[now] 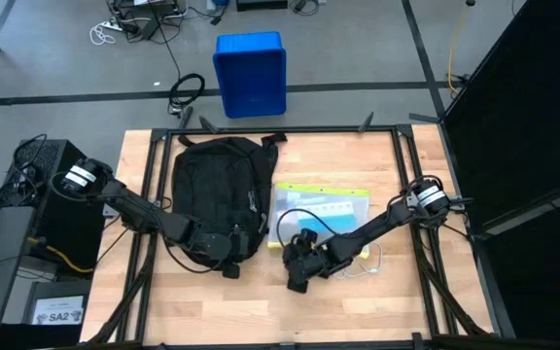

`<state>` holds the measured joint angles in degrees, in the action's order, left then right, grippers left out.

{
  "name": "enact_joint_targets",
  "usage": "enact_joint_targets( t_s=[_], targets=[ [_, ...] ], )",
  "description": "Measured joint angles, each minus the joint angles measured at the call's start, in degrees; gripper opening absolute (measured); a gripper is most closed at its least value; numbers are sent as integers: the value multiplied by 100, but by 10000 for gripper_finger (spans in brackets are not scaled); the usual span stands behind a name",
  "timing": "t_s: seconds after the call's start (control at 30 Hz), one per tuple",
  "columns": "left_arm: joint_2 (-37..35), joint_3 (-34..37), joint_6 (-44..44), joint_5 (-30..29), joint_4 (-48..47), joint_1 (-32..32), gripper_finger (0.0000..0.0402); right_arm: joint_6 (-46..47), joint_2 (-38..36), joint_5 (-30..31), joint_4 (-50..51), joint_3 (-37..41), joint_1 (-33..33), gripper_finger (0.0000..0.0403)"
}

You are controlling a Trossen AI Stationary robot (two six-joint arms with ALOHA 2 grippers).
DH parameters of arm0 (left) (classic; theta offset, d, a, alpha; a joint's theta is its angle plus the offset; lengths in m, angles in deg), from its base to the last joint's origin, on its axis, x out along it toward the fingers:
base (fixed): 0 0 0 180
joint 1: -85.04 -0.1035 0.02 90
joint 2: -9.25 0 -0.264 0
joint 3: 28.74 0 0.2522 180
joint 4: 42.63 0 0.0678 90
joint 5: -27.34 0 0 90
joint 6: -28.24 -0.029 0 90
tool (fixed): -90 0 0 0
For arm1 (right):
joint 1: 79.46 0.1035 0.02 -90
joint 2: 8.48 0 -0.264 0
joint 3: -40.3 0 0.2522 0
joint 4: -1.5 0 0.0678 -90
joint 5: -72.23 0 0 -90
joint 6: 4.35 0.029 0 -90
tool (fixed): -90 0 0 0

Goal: Unpack backpack
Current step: Open the zip lock bag

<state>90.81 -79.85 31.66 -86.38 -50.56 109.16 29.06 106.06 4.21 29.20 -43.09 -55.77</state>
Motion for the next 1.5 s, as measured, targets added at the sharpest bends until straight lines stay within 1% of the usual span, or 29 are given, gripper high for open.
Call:
enact_joint_targets(
  t_s=[0.17, 0.37, 0.57, 0.73, 0.8, 0.93, 1.07, 1.17, 1.27, 1.4, 1.43, 1.5],
  targets=[
    [0, 0, -2, 2, 15, 2, 129, -46, 0, 81, -36, 0, -54, 214],
    [0, 0, -4, 0, 28, 1, 129, -328, 0, 535, -189, 0, -220, 234],
    [0, 0, -7, 0, 31, 0, 129, -651, 0, 546, -524, 0, -478, 256],
    [0, 0, 3, 0, 52, 0, 129, -658, 0, 512, -483, 0, -596, 265],
    [34, 0, 268, -1, 90, 0, 129, -664, 0, 504, -453, 0, -599, 265],
    [131, 0, 1117, 6, 78, -57, 129, -660, 0, 500, -378, 0, -595, 257],
    [168, 0, 1637, 1, 169, -232, 129, -609, 0, 500, -355, 0, -587, 249],
    [252, 0, 1800, -4, 372, -359, 129, -611, 0, 499, -357, 0, -582, 243],
    [421, 0, 1799, -32, 502, -478, 129, -609, 0, 487, -350, 0, -582, 238],
    [562, -2, 1654, -238, 501, -703, 129, -610, 0, 487, -348, -2, -579, 232],
    [566, -2, 1386, -247, 431, -756, 129, -610, 0, 487, -346, 0, -575, 231],
    [577, -2, 556, -293, 374, -791, 129, -610, 0, 487, -346, -2, -575, 228]
  ],
)
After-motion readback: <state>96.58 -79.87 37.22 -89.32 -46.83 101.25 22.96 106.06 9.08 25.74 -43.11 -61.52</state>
